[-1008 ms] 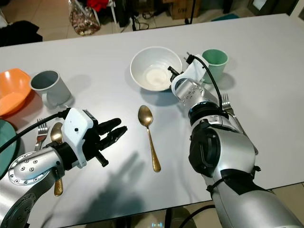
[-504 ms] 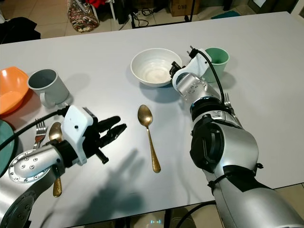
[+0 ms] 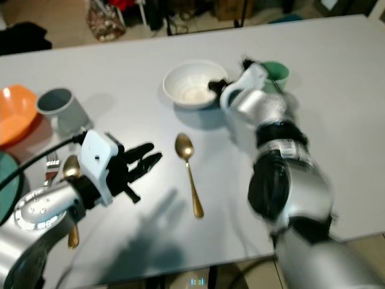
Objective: Setting the table
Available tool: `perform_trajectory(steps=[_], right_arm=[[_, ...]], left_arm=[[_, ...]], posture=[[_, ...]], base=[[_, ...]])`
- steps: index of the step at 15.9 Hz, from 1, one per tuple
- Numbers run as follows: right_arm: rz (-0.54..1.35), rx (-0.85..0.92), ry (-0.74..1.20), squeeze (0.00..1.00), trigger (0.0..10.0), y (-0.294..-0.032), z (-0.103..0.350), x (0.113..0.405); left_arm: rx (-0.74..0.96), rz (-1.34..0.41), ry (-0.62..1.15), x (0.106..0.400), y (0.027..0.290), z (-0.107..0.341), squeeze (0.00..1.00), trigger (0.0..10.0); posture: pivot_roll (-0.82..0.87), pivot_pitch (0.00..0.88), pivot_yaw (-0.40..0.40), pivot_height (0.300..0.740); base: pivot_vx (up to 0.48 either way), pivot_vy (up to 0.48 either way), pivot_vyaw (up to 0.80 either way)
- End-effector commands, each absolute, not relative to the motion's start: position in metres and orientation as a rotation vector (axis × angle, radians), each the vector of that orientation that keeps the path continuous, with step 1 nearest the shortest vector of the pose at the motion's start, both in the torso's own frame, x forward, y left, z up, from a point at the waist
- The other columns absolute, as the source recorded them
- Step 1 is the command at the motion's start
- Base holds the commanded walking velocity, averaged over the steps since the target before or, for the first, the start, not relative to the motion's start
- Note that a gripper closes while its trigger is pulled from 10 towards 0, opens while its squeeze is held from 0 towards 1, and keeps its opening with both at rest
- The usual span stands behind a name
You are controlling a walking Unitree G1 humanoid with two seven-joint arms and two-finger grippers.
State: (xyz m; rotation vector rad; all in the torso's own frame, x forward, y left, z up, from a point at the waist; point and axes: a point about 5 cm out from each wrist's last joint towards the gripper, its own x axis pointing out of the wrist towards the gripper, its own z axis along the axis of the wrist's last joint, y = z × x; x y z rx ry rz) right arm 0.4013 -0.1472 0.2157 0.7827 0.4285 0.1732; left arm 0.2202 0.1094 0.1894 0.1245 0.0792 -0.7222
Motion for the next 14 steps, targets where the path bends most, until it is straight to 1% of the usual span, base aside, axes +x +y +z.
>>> perform_trajectory(steps=[1,4,5,6,7,8,9,10,11,12,14], right_arm=[[0.318,0.754,0.377,1.0,10.0,-0.141,0.233,0.383],[0.42,0.671,0.255,1.0,10.0,-0.147,0.246,0.358],[0.456,0.593,0.213,0.77,10.0,-0.151,0.247,0.344],[0.48,0.517,0.215,0.0,10.0,-0.153,0.241,0.332],[0.517,0.416,0.239,0.0,10.0,-0.152,0.231,0.31],[0.532,0.371,0.236,0.0,10.0,-0.151,0.226,0.3],[0.509,0.227,0.139,0.0,10.0,-0.151,0.218,0.278],[0.511,0.187,0.125,0.0,10.0,-0.15,0.216,0.274],[0.553,0.166,0.11,0.0,10.0,-0.143,0.209,0.262],[0.558,0.179,0.084,0.0,10.0,-0.14,0.206,0.255],[0.555,0.177,0.078,0.0,10.0,-0.138,0.199,0.25]], left_arm=[[0.105,-0.711,0.085,0.218,0.109,0.187,0.0,10.0],[0.094,-0.667,0.071,0.219,0.109,0.185,0.0,10.0],[0.087,-0.61,0.066,0.222,0.111,0.184,0.0,10.0],[0.083,-0.572,0.068,0.222,0.113,0.182,0.0,10.0],[0.082,-0.515,0.064,0.219,0.116,0.18,0.0,10.0],[0.079,-0.46,0.065,0.218,0.119,0.179,0.0,10.0],[0.084,-0.297,0.073,0.216,0.13,0.174,0.0,10.0],[0.087,-0.253,0.075,0.215,0.134,0.172,0.0,10.0],[0.085,-0.16,0.094,0.21,0.142,0.168,0.0,10.0],[0.126,-0.134,0.107,0.206,0.145,0.166,0.0,10.0],[0.101,-0.111,0.096,0.202,0.146,0.166,0.0,10.0]], posture=[[-0.05,0.143,0.091,0.74],[-0.05,0.138,0.096,0.74],[-0.05,0.134,0.094,0.74],[-0.05,0.131,0.09,0.74],[-0.05,0.127,0.089,0.74],[-0.05,0.125,0.087,0.74],[-0.05,0.118,0.086,0.74],[-0.05,0.117,0.086,0.74],[-0.05,0.109,0.081,0.74],[-0.04,0.103,0.075,0.74],[-0.05,0.089,0.07,0.74]], base=[[0.0,0.0,0.0],[0.0,0.0,0.0],[0.0,0.0,0.0],[0.0,0.0,0.0],[0.0,0.0,0.0],[0.0,0.0,0.0],[0.0,0.0,0.0],[0.0,0.0,0.0],[0.0,0.0,0.8],[0.0,0.0,0.8],[0.0,0.0,0.8]])
